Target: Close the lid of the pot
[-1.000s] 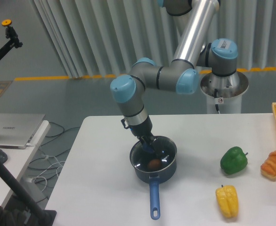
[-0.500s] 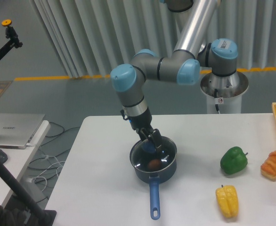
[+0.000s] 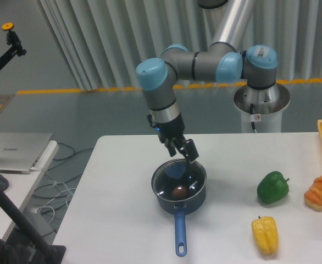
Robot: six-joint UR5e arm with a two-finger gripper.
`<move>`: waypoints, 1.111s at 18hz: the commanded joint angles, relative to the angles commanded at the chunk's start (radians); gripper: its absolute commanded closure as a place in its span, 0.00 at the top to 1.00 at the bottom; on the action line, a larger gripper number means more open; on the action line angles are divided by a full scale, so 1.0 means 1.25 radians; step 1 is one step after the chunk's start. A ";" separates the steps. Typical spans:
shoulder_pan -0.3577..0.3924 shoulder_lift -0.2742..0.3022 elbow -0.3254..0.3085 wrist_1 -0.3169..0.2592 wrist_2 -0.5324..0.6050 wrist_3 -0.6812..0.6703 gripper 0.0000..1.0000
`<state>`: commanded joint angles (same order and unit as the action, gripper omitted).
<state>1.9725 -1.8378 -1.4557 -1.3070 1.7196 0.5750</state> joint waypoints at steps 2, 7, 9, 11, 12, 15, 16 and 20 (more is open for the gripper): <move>0.042 0.022 -0.002 0.000 -0.001 0.051 0.99; 0.136 0.034 -0.006 -0.002 0.000 0.224 0.99; 0.172 0.044 -0.006 -0.011 0.000 0.292 0.99; 0.207 0.046 -0.006 -0.011 -0.002 0.344 0.99; 0.223 0.046 -0.006 -0.010 -0.002 0.360 0.99; 0.274 0.046 -0.006 -0.009 -0.010 0.435 0.99; 0.293 0.046 -0.006 -0.009 -0.012 0.469 0.99; 0.347 0.047 -0.005 -0.009 -0.047 0.555 0.99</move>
<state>2.4067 -1.7794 -1.4619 -1.3177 1.6613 1.2684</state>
